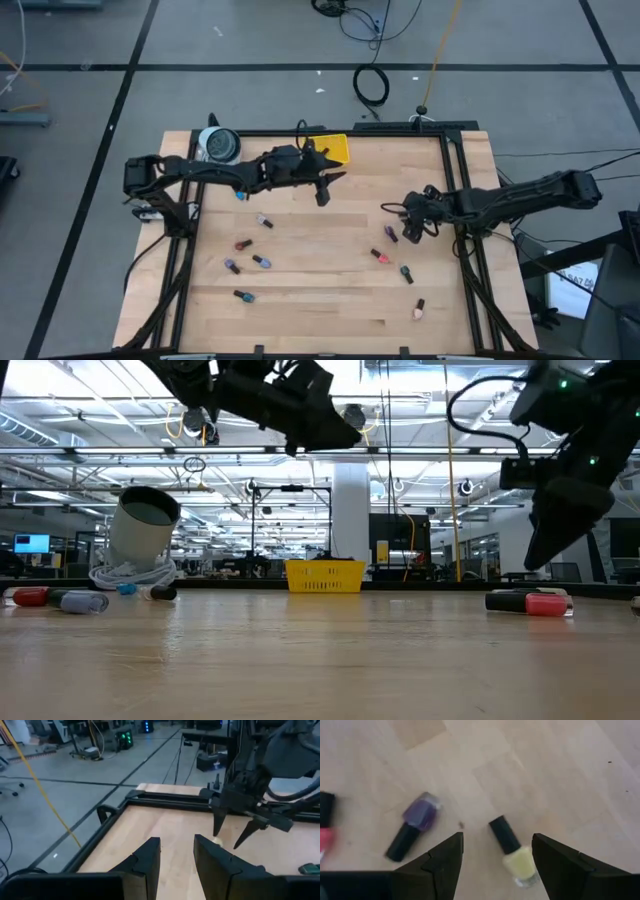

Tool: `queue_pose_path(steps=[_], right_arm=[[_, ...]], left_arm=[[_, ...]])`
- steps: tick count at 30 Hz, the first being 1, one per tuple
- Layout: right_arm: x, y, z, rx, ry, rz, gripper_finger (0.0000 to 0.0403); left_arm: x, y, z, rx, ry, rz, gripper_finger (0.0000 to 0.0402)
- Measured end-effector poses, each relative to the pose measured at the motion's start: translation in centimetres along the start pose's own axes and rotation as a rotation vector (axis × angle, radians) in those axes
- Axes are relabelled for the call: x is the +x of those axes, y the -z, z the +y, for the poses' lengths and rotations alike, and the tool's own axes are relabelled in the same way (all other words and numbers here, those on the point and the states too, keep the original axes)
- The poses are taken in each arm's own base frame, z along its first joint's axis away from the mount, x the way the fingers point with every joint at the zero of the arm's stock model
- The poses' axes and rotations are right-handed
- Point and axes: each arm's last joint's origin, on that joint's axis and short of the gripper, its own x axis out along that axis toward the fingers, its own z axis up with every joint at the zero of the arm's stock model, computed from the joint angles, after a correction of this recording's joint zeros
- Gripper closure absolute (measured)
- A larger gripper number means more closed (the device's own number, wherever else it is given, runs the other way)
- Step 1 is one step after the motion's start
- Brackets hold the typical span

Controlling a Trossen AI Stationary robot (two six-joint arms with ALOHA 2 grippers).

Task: Pick & Place Nail Polish
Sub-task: Put the yellow nail polish bottle into the yellow bin

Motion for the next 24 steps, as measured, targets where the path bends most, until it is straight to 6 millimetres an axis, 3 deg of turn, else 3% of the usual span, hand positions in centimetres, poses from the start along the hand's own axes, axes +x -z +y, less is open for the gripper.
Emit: queue_pose_path(steps=[6,14,19,24], right_arm=[[2.1,0.3,-0.5,-0.061,-0.015,-0.030,0.0179],[4.1,0.7,-1.1,-0.119,0.034,0.093,0.0186],[4.4,0.8,-1.1,-0.126,0.015,0.126,0.0230],[4.4,0.9,-1.1,-0.128,-0.023,0.144,0.0305]], left_arm=[[0.0,0.2,0.0,0.003,0.001,0.014,0.0284],[0.0,0.6,0.0,-0.001,0.004,0.056,0.0284],[0.0,0.8,-0.1,-0.003,0.005,0.073,0.0284],[0.0,0.8,-0.1,-0.004,0.006,0.078,0.0284]])
